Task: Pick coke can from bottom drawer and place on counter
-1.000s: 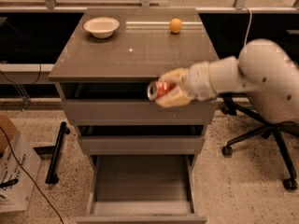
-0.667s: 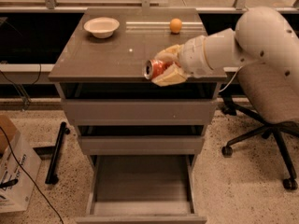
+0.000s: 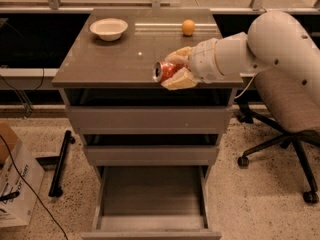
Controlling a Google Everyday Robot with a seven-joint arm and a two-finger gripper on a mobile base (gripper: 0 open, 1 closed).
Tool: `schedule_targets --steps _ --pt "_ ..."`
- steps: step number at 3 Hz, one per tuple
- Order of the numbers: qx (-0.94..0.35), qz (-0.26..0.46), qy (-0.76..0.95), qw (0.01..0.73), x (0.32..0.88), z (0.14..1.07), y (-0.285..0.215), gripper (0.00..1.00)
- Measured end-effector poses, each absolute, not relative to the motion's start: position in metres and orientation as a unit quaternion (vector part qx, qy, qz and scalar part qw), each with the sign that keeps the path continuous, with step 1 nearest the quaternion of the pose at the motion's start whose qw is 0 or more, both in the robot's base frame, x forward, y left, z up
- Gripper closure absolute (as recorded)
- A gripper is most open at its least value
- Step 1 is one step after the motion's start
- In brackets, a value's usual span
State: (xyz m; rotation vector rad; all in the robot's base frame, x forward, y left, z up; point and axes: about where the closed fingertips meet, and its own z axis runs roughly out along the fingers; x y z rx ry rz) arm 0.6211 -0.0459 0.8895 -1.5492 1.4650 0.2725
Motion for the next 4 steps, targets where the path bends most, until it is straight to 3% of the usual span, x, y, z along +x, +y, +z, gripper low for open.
schedule_targets --steps 2,4 --pt "-0.673 0.011 0.584 0.453 0.688 0.892 -0.077 1.00" --pt "-0.678 -0.006 0.602 0.422 0.770 0.847 -0.104 0.51"
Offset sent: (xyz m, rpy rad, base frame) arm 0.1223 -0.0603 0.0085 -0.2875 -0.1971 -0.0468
